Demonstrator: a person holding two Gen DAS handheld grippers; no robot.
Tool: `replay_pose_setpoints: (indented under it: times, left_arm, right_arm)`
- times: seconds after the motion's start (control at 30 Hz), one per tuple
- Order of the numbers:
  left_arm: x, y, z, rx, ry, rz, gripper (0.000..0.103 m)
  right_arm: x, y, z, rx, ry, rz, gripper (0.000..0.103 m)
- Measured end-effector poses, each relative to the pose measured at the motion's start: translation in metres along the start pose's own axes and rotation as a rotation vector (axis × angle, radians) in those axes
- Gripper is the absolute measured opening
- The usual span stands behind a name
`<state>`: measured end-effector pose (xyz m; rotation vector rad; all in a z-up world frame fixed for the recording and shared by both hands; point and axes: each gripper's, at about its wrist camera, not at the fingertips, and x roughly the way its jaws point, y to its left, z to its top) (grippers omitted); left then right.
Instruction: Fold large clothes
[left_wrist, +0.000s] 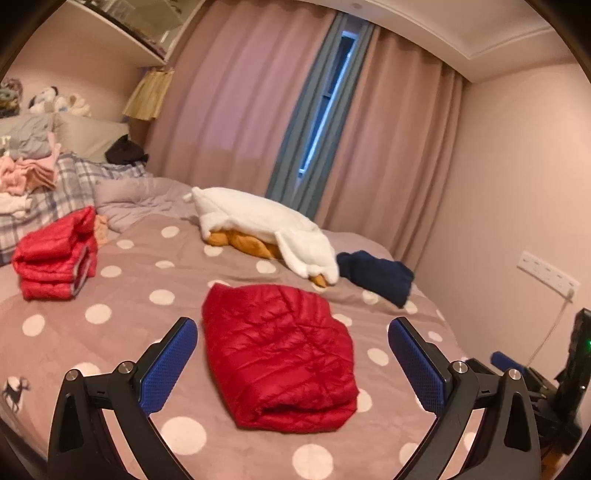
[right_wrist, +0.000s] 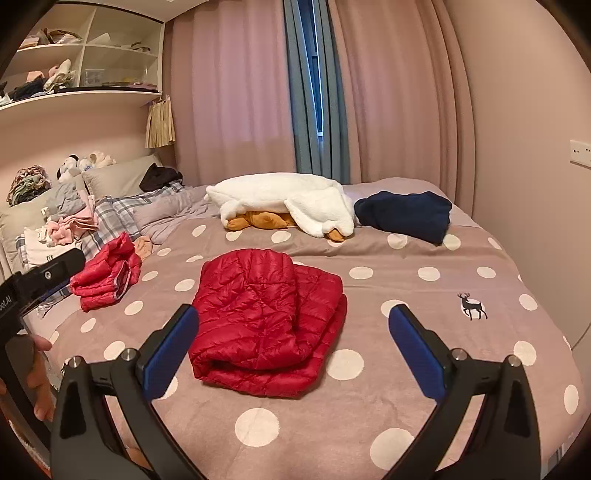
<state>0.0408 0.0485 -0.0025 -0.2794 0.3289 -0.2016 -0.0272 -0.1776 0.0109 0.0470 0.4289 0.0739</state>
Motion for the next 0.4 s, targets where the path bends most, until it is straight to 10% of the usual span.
replay_pose_setpoints:
  times: [0.4]
  left_arm:
    - [-0.0011,-0.0029,-0.0005,0.026,-0.025,0.072,0.102]
  right_arm:
    - [-0.0003,-0.006,-0.0001,0.025,0.01,-0.051,0.103]
